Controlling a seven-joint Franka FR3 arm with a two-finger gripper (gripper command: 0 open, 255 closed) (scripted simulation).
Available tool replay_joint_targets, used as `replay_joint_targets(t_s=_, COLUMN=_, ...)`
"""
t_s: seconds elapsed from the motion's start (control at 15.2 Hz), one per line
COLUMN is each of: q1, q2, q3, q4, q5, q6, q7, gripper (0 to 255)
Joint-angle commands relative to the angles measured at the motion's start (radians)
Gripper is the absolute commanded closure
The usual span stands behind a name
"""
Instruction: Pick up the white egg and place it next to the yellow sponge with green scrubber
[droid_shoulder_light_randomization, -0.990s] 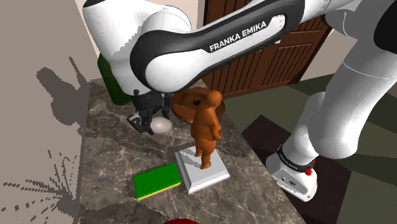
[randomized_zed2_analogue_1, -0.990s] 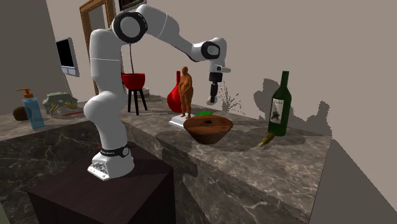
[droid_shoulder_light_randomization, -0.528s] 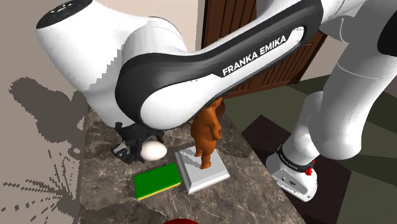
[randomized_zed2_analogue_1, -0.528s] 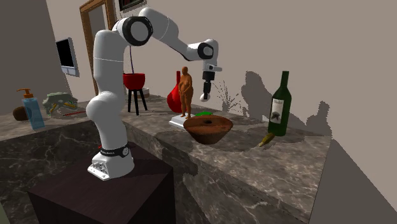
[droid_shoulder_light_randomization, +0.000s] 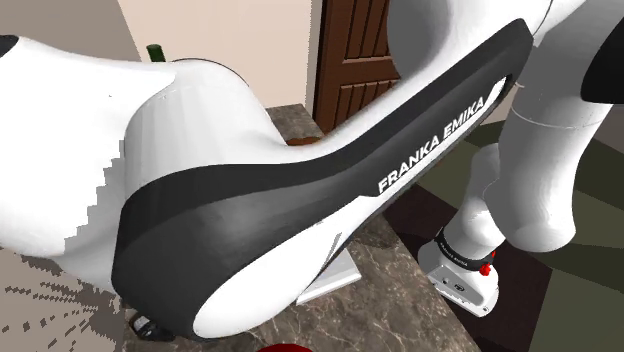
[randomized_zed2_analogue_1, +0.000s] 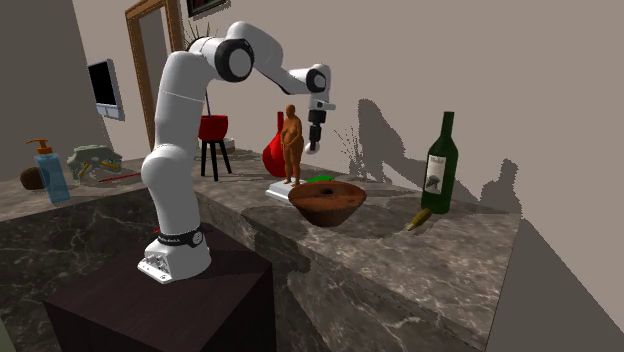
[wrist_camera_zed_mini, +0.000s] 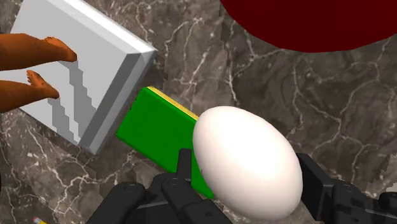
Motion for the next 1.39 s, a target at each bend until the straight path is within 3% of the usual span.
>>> replay_joint_targets(t_s=0.0, q1=0.041, q2=0.041, q3=0.011, q4=0.053, q5=-0.016, q6=-0.021, q7=0.050, gripper=255)
replay_joint_targets(t_s=0.33, q1=0.153, q2=0.158, q3=0.023, q4=0.208, q5=-0.064, q6=-0.077, q7=0.155, gripper=255)
replay_joint_targets(t_s=1.32, q1=0.148, q2=0.205, q3=0.006, q4=0.069, q5=-0.094, q6=0.100, q7=0.176, gripper=255)
